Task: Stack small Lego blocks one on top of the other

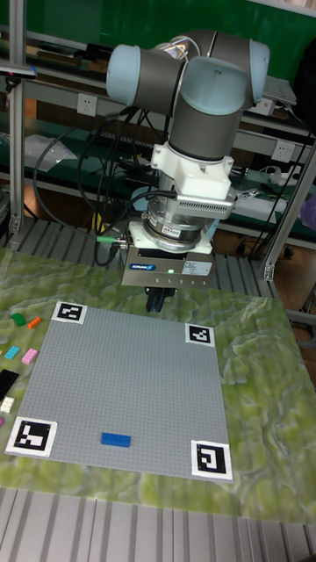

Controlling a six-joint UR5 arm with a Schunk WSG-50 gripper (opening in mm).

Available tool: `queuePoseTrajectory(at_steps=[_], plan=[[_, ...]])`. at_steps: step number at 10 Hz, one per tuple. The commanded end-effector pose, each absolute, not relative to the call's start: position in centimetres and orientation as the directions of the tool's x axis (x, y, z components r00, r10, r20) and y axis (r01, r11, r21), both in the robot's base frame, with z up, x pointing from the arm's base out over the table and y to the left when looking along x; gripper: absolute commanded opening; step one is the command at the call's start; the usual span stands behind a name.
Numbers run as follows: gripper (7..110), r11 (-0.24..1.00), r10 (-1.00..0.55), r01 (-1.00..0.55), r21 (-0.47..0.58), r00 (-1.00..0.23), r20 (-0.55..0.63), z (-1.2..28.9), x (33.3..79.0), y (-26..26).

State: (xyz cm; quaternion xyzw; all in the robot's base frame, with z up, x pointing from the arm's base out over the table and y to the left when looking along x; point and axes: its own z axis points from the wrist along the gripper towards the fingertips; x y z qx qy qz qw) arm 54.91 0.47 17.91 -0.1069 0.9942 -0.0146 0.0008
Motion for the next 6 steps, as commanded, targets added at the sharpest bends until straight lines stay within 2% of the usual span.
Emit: queuePoseTrajectory(at_steps=[1, 6], plan=[[7, 0.977, -0.213, -0.212, -0.023, -0.977, -0.002, 17.93, 54.99, 0.57], [7, 0.977, -0.214, -0.214, -0.018, -0.977, -0.006, 17.86, 55.06, 0.75]])
